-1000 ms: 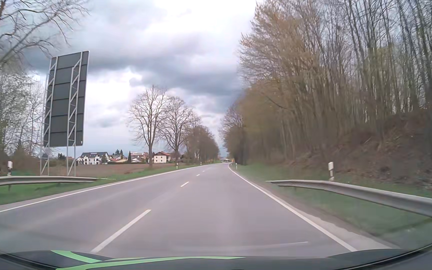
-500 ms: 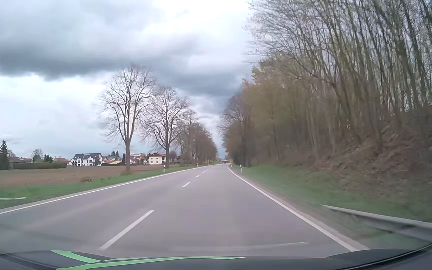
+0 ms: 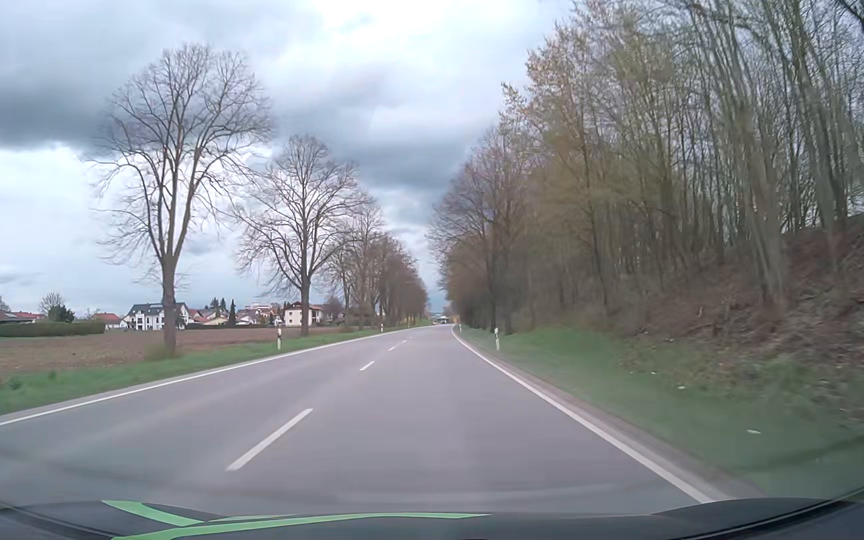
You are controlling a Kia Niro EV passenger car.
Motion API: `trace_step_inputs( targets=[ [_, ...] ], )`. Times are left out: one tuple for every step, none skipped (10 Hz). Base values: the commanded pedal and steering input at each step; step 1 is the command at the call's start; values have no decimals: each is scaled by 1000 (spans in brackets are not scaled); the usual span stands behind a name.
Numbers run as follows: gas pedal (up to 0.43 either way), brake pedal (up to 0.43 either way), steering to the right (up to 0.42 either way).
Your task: Follow the waypoints while adhering to traffic rules and regulations
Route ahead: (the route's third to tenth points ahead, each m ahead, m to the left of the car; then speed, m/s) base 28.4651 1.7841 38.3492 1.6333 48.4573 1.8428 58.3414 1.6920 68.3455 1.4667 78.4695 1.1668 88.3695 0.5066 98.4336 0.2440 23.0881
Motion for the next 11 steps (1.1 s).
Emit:
trace_step_inputs(
  targets=[
    [228, 0, 3],
    [228, 0, 3],
    [228, 0, 3],
    [228, 0, 3],
    [228, 0, 3],
    [228, 0, 3],
    [228, 0, 3],
    [228, 0, 3],
    [228, 0, 3],
    [228, 0, 2],
    [228, 0, 3]
  ],
)
